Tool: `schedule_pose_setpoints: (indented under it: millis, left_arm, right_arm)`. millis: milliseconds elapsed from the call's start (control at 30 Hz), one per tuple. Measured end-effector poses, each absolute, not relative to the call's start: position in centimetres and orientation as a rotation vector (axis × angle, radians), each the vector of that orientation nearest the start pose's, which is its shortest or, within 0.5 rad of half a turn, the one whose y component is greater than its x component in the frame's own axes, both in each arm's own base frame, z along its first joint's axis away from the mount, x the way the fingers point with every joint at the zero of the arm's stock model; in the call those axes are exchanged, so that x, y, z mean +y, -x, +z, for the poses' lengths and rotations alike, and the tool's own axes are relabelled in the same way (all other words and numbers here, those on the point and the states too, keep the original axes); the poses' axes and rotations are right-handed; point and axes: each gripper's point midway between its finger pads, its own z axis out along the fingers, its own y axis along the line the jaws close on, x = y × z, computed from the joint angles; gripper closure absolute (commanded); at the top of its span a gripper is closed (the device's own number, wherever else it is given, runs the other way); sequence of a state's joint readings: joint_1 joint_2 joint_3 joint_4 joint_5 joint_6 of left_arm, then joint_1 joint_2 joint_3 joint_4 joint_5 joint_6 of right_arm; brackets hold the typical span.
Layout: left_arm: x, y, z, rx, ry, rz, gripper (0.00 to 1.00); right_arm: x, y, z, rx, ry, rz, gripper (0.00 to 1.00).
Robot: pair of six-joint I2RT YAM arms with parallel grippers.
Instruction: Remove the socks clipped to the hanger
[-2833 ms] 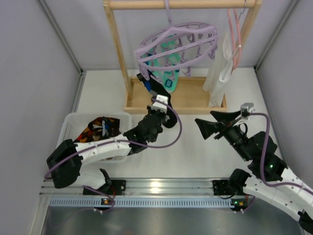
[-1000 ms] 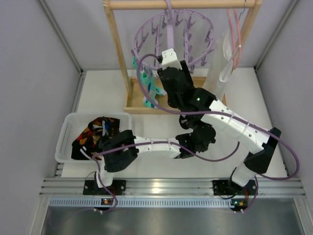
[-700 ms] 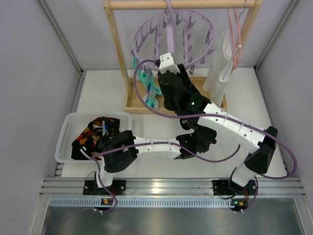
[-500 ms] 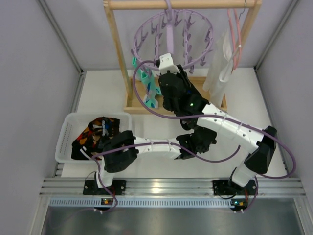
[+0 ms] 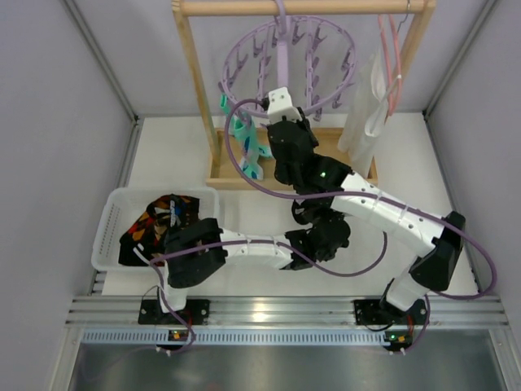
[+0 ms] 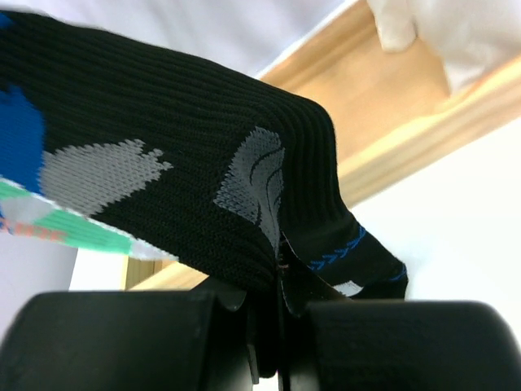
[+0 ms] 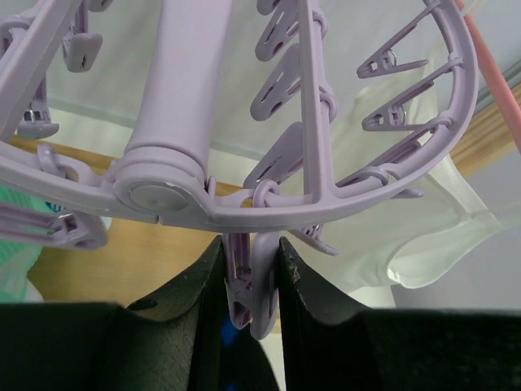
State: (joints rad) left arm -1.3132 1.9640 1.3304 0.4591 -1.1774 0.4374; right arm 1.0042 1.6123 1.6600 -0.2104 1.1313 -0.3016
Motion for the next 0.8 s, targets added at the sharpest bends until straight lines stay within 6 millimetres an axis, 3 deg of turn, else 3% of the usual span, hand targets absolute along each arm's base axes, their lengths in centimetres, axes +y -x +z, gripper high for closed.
schedule_pose_setpoints:
  millis: [133,233,433,533,567,600,633,667,800]
  left_arm:
    - [-38.2,-27.6,18.2,1.573,-0.613,0.368,1.0]
    - [-35.7,-27.0,18.8,1.601,-0.583,0.345,1.0]
    - [-30.6,-26.5,24.5,1.657,-0.387,0.173,1.0]
    - [-26.8,-26.7,27.4,1.674,-0.26,0.108,1.0]
    - [-25.6,-26.6,28.2,1.68,-0.227,0.095,1.0]
    - [-24.6,-26.4,28.7,1.684,-0.199,0.084,1.0]
    - [-23.6,-26.2,29.2,1.689,-0.176,0.071,1.0]
    - [-22.8,-25.9,29.5,1.696,-0.156,0.06,1.0]
    - [-19.5,-25.8,29.6,1.739,-0.097,0.056,1.0]
  right_arm:
    - [24.7,-35.0,39.2,1.649,0.274,-0.352,0.94]
    - [23.8,-35.1,39.8,1.656,0.262,-0.288,0.94]
    - [20.5,-35.6,39.4,1.681,0.216,-0.131,0.89]
    - [19.0,-35.5,39.2,1.683,0.198,-0.041,0.82]
    - [18.5,-35.5,39.2,1.68,0.188,-0.01,0.77]
    - [18.2,-35.4,39.3,1.677,0.18,0.018,0.64]
    - [17.9,-35.3,39.3,1.674,0.176,0.046,0.59]
    - [17.6,-35.2,39.3,1.676,0.171,0.062,0.47]
    - [17.0,-34.7,38.9,1.691,0.162,0.106,0.2]
